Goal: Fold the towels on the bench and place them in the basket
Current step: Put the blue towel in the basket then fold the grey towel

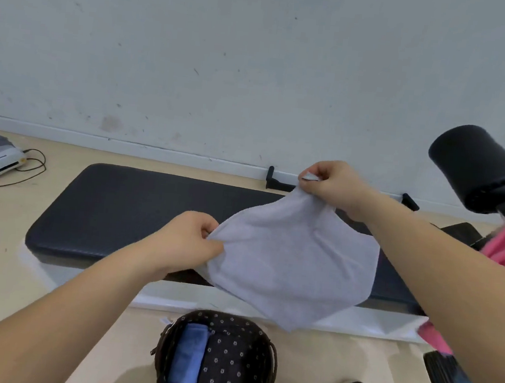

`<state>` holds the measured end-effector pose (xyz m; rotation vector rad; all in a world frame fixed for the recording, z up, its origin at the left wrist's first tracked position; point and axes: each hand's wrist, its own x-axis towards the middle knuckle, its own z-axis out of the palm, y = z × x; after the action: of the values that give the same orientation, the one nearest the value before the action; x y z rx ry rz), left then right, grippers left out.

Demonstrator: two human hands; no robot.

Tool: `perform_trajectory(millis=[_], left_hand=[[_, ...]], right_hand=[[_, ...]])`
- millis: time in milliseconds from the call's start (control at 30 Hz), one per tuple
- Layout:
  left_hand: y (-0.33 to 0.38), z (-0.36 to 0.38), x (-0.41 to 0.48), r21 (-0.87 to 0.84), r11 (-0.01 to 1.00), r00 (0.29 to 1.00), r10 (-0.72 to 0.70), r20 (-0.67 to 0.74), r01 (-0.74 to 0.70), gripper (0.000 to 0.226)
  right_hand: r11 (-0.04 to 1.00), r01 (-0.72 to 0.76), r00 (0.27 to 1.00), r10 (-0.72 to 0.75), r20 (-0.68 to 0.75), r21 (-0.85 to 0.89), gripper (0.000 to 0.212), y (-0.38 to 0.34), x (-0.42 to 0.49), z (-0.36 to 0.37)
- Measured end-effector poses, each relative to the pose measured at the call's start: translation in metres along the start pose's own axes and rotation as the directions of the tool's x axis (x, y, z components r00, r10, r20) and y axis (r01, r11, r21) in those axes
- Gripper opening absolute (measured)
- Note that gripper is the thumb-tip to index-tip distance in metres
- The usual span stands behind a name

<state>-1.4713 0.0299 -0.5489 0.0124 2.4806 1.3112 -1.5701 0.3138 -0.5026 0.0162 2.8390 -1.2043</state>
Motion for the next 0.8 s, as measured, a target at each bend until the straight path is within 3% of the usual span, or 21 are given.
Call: perform_trajectory(millis=[167,300,367,433,500,567,633,700,800], left_hand=[[0.006,-0.02,-0.016,-0.19,0.982,0.999,0.022,0.032,-0.016,0.011],[0.012,-0.031,-0.034,-0.431,0.896,0.977,0.177,0.119,-0.11,0.013],[0.013,-0.035,-0.042,-0.504,0.859,0.959,0.21,0.192,-0.088,0.028],[0.014,-0.038,-0.048,-0.544,0.837,0.95,0.216,0.226,-0.061,0.034],[0.015,-0.039,-0.05,-0.577,0.815,0.958,0.205,0.202,-0.052,0.037],[0.014,-0.036,-0.047,-0.517,0.85,0.984,0.161,0.074,-0.1,0.038],[0.006,-0.031,-0.038,-0.165,0.969,0.969,0.149,-0.197,-0.183,0.034],[0.001,-0.026,-0.028,0.156,0.973,0.916,0.215,-0.34,-0.17,0.024],[0.001,-0.02,-0.015,0.155,0.969,0.904,0.235,-0.356,-0.191,0.015]], right_hand=[[0.989,-0.142,0.937,0.148,0.316,-0.042,0.015,-0.006,-0.049,-0.061],[0.963,-0.268,0.758,0.199,0.621,0.019,0.024,-0.006,-0.089,-0.096],[0.937,-0.333,0.664,0.155,0.732,0.104,0.044,-0.002,-0.103,-0.106],[0.907,-0.379,0.646,0.117,0.755,0.184,0.054,0.003,-0.113,-0.112],[0.9,-0.38,0.681,0.114,0.723,0.215,0.037,0.008,-0.115,-0.112],[0.915,-0.358,0.767,0.174,0.618,0.186,0.018,0.012,-0.114,-0.107],[0.959,-0.283,0.881,0.25,0.403,0.025,0.019,0.022,-0.109,-0.098],[0.959,-0.279,0.937,0.283,0.204,-0.048,0.021,0.031,-0.1,-0.086],[0.926,-0.348,0.938,0.344,0.054,0.149,0.019,0.044,-0.083,-0.066]])
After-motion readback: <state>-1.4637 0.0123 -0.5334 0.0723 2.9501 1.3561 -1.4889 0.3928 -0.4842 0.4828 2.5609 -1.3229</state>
